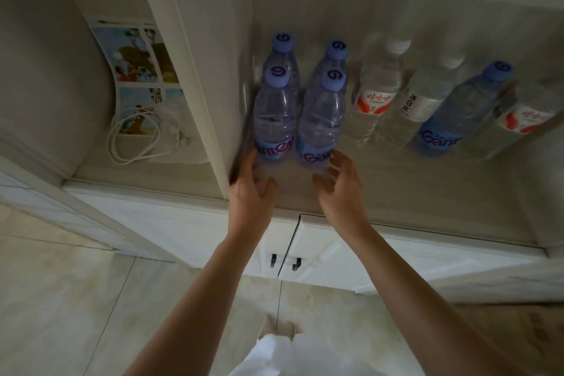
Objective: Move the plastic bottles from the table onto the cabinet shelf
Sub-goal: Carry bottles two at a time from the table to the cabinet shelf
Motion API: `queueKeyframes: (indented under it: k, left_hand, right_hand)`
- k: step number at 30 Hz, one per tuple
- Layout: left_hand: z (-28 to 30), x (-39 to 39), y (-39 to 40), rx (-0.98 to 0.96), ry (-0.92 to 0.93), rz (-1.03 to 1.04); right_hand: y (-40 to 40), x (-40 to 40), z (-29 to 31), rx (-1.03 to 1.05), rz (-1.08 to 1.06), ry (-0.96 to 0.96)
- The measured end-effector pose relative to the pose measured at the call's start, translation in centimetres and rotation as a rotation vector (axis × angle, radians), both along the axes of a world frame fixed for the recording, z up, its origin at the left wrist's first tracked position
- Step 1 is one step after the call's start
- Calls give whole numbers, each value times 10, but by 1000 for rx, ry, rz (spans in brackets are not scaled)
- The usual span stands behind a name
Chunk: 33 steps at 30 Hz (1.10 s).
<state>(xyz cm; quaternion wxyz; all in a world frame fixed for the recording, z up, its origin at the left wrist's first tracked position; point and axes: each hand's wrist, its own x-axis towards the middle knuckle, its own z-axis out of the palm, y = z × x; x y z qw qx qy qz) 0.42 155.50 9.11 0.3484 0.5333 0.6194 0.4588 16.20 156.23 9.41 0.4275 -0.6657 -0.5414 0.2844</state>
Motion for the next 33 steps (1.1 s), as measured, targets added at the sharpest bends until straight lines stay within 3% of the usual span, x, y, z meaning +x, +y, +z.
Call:
queueKeyframes:
  k: [5, 12, 25, 33]
  left_hand:
    - [2, -2, -47, 126, 111, 113]
    - [-18, 6, -124, 58, 127, 298]
    - [-45, 62, -360, -168, 61, 970]
    - [-57, 79, -511, -259, 60, 1424]
  right_hand:
    - [-34, -2, 8, -39, 153, 91]
    - [-86, 17, 14, 11, 401, 36]
    - [-207, -8, -21, -176, 1097, -49]
    - [-334, -63, -29, -121, 1612, -182]
